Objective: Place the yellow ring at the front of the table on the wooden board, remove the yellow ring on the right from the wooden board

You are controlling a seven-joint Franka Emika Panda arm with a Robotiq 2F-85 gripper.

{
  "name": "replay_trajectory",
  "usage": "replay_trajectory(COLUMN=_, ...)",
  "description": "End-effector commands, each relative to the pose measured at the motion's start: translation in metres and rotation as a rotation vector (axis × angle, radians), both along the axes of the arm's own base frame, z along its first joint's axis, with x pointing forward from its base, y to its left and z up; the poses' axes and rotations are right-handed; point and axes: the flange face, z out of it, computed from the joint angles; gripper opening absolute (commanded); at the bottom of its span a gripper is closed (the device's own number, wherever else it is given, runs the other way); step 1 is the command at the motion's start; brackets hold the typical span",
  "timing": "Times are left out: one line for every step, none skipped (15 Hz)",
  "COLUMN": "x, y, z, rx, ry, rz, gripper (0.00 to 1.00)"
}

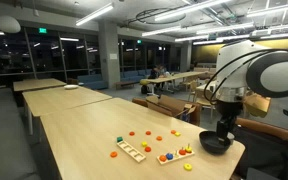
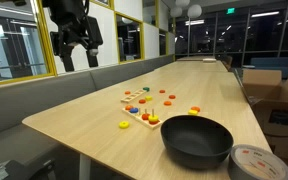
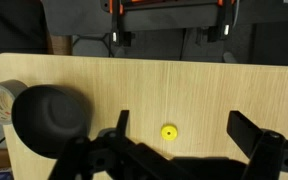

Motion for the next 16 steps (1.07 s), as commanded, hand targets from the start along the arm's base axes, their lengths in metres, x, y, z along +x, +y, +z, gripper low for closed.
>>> replay_trajectory(x=0.000, y=0.000, z=0.001, rx=0.000, ry=0.000, rz=0.000, gripper=1.00)
replay_trajectory(x=0.000, y=0.000, z=0.001, rx=0.000, ry=0.000, rz=0.000, gripper=1.00)
replay_trajectory(x=0.000, y=0.000, z=0.001, rx=0.000, ry=0.000, rz=0.000, gripper=1.00)
replay_trajectory(x=0.000, y=0.000, z=0.001, rx=0.000, ry=-0.001, rz=0.000, gripper=1.00)
replay_trajectory(x=0.000, y=0.000, z=0.001, rx=0.000, ry=-0.001, rz=0.000, gripper=1.00)
replay_trajectory(x=0.000, y=0.000, z=0.001, rx=0.000, ry=-0.001, rz=0.000, gripper=1.00)
replay_trajectory(x=0.000, y=0.000, z=0.001, rx=0.000, ry=-0.001, rz=0.000, gripper=1.00)
replay_trajectory(x=0.002, y=0.000, z=0.002, rx=0.014, ry=-0.007, rz=-0.001, gripper=1.00)
replay_trajectory(x=0.004, y=0.000, z=0.003, rx=0.023, ry=-0.010, rz=-0.002, gripper=1.00)
replay_trajectory(x=0.006, y=0.000, z=0.005, rx=0.035, ry=-0.012, rz=0.009, gripper=1.00)
replay_trajectory(x=0.007, y=-0.001, z=0.006, rx=0.042, ry=-0.016, rz=0.009, gripper=1.00)
replay_trajectory(x=0.010, y=-0.001, z=0.008, rx=0.055, ry=-0.021, rz=0.012, gripper=1.00)
replay_trajectory(x=0.012, y=-0.001, z=0.009, rx=0.066, ry=-0.023, rz=0.013, gripper=1.00)
replay_trajectory(x=0.015, y=-0.001, z=0.009, rx=0.081, ry=-0.026, rz=0.012, gripper=1.00)
replay_trajectory(x=0.019, y=0.000, z=0.007, rx=0.096, ry=-0.030, rz=0.011, gripper=1.00)
replay_trajectory(x=0.023, y=0.003, z=0.004, rx=0.117, ry=-0.037, rz=0.007, gripper=1.00)
